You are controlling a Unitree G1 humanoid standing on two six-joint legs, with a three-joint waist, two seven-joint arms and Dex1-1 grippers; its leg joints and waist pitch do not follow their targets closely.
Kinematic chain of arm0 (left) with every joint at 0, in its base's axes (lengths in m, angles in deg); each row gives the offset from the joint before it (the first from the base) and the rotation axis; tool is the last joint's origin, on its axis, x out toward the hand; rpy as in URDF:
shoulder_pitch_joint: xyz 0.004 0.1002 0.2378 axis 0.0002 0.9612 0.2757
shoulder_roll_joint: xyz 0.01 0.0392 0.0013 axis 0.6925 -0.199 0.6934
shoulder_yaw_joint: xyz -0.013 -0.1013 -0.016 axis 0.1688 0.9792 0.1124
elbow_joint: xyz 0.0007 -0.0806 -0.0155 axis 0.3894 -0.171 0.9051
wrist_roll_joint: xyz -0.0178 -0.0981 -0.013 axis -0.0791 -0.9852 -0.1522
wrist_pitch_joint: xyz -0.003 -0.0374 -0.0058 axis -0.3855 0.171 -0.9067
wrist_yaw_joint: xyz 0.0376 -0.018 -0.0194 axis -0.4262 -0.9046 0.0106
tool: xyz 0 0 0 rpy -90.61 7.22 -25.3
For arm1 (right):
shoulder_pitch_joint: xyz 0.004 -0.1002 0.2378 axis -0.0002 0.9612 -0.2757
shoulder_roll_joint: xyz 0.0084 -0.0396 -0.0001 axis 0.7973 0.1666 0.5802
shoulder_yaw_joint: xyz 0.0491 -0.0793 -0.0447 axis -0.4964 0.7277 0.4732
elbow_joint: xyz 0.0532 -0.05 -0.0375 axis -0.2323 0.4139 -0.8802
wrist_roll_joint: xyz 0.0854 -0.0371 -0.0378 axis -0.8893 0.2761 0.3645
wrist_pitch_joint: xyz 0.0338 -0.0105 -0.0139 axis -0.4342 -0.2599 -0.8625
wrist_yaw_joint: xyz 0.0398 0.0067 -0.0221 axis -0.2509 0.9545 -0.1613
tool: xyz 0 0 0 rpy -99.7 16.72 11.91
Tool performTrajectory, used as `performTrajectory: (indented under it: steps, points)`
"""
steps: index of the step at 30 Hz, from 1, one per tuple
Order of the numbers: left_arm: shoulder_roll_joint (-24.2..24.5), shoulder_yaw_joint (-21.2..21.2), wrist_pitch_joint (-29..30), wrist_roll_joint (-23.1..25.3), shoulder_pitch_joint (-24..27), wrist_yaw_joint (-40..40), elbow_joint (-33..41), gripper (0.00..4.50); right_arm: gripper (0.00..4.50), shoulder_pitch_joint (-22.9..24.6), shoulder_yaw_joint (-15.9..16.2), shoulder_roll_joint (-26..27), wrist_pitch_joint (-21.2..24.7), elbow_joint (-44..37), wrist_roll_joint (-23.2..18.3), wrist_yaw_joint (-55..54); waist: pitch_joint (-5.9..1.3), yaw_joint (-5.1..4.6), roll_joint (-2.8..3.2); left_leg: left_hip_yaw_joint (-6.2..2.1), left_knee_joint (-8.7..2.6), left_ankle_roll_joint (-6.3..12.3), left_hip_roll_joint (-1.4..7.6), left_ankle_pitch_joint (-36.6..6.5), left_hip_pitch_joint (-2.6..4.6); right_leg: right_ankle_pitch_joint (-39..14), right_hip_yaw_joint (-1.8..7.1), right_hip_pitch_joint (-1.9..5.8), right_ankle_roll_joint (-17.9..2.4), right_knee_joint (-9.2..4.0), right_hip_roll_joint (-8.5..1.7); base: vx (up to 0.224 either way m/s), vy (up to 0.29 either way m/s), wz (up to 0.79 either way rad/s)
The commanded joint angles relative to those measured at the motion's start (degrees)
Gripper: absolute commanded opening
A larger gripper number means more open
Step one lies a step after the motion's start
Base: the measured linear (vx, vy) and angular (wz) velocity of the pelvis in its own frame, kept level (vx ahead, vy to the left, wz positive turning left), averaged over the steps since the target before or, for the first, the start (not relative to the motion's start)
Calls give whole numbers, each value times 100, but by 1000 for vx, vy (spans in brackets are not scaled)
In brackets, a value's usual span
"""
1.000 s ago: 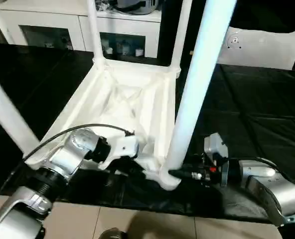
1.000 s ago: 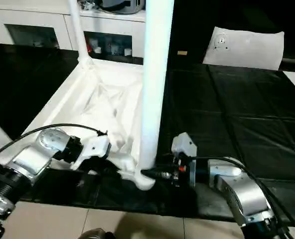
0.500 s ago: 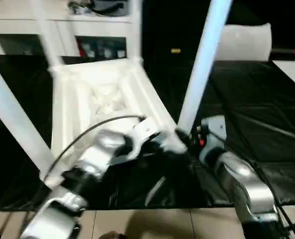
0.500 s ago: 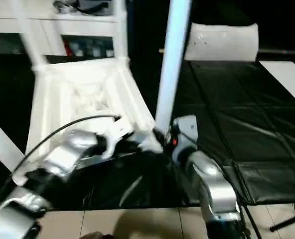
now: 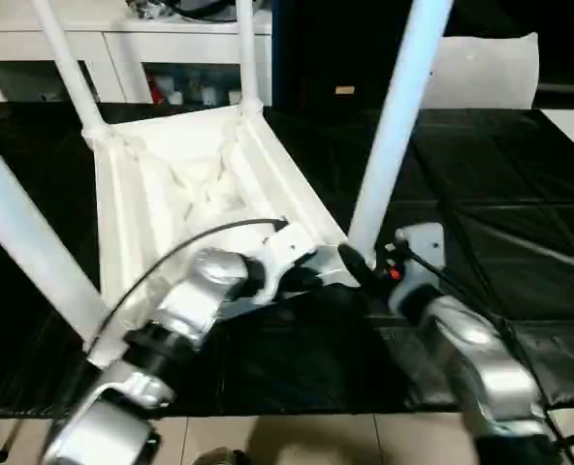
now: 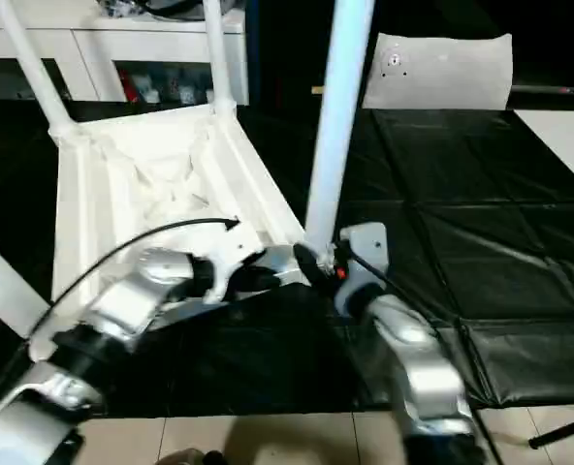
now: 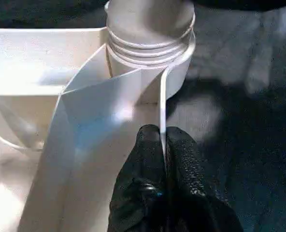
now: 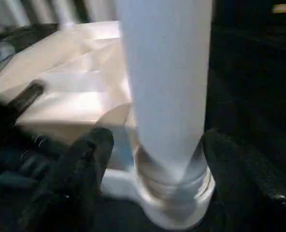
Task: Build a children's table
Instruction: Rotate leg to tighten
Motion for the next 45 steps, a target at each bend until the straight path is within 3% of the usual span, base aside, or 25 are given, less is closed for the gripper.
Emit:
performTrajectory:
  steps: [1, 3, 4, 5, 8, 10, 11, 13, 14, 16, 17, 20, 26, 32, 36, 40, 42, 45]
  points:
    - [206, -115, -578, -175, 101, 621, 157, 0, 376, 13, -51, -382, -181, -159, -190, 659, -342, 23, -117, -297, -357, 478, 562, -657, 161, 501, 244, 89, -1212, -402, -500, 0, 0, 0]
    - [330, -187, -742, -210, 129, 950, 162, 0, 388, 21, -72, -622, -221, -159, -256, 975, -355, 23, -90, -285, -324, 590, 563, -416, 167, 981, 233, 62, -1313, -336, -481, 0, 0, 0]
    - [420, -220, -836, -289, 143, 1264, 174, 0, 388, 33, -31, -861, -245, -174, -320, 1331, -357, 30, -141, -270, -304, 670, 548, -386, 161, 1113, 224, 64, -1392, -318, -486, 0, 0, 0]
    - [420, -220, -836, -289, 143, 1264, 174, 0, 388, 33, -31, -861, -245, -174, -320, 1331, -370, 66, -113, -266, -276, 725, 559, -372, 169, 1167, 225, 65, -1430, -305, -510, 0, 0, 0]
    - [607, -323, -1026, -415, 132, 1922, 176, 0, 388, 44, 86, -1319, -320, -177, -400, 2076, -365, 107, -126, -259, -260, 775, 566, -353, 171, 1169, 204, 40, -1503, -279, -498, 0, 0, 0]
    - [639, -354, -1089, -411, 112, 2018, 150, 0, 388, 39, 115, -1400, -327, -165, -441, 2245, -348, 120, -117, -255, -277, 723, 579, -464, 180, 977, 202, 22, -1520, -285, -499, 0, 0, 0]
    - [712, -421, -1210, -398, 62, 2231, 87, 0, 388, 18, 198, -1587, -327, -133, -523, 2634, -343, 127, -151, -250, -281, 684, 577, -611, 188, 787, 200, 29, -1540, -305, -509, 0, 0, 0]
    - [783, -485, -1400, -370, -8, 2457, -30, 0, 388, -28, 297, -1780, -324, -70, -620, 3059, -338, 159, -136, -251, -284, 632, 583, -688, 189, 632, 206, 32, -1528, -319, -522, 0, 0, 0]
    - [783, -485, -1400, -370, -8, 2457, -30, 0, 354, -28, 297, -1780, -324, -70, -620, 3059, -334, 182, -138, -248, -292, 578, 589, -768, 203, 505, 207, 22, -1506, -333, -525, 0, 0, 0]
    - [815, -508, -1495, -361, -37, 2584, -86, 0, 354, -59, 340, -1851, -343, -26, -644, 3227, -335, 212, -140, -246, -313, 478, 599, -858, 223, 362, 206, 7, -1500, -337, -528, 0, 0, 0]
    - [852, -549, -1600, -337, -82, 2722, -153, 0, 350, -114, 401, -1922, -382, 60, -644, 3414, -332, 223, -170, -243, -321, 420, 595, -920, 222, 253, 201, 4, -1509, -339, -532, 0, 0, 0]
    - [915, -646, -1814, -271, -207, 3099, -325, 0, 310, -303, 539, -2028, -428, 315, -689, 3874, -330, 236, -175, -230, -342, 264, 597, -1114, 243, -9, 199, -14, -1506, -357, -544, 0, 0, 0]
    - [890, -685, -1982, -237, -324, 3253, -518, 0, 270, -512, 662, -2037, -489, 574, -681, 4161, -341, 248, -190, -194, -359, 72, 605, -1227, 253, -52, 201, -34, -1523, -348, -566, 0, 0, 0]
    - [855, -681, -2072, -220, -379, 3312, -632, 0, 217, -609, 748, -2003, -494, 719, -684, 4282, -367, 288, -211, -169, -312, 242, 592, -949, 237, 420, 195, -22, -1577, -301, -576, 0, 0, 0]
    - [830, -653, -2064, -229, -387, 3285, -681, 0, 196, -587, 765, -1976, -437, 693, -736, 4318, -368, 316, -214, -170, -301, 301, 599, -910, 229, 352, 192, -19, -1563, -304, -580, 0, 0, 0]
    - [774, -572, -1867, -301, -347, 3164, -626, 0, 191, -499, 697, -1890, -127, 507, -972, 4180, -350, 325, -208, -171, -312, 310, 604, -917, 234, 277, 194, -23, -1566, -310, -565, 0, 0, 0]
    - [696, -513, -1697, -293, -310, 2926, -530, 0, 191, -383, 637, -1767, 272, 227, -1151, 3863, -338, 328, -193, -174, -326, 288, 607, -936, 238, 237, 193, -44, -1561, -306, -554, 0, 0, 0]
    - [546, -421, -1437, -262, -282, 2511, -459, 0, 191, -245, 668, -1594, 431, -6, -1092, 3450, -307, 310, -187, -186, -374, 106, 619, -1249, 254, -132, 215, -71, -1490, -350, -567, 0, 0, 0]
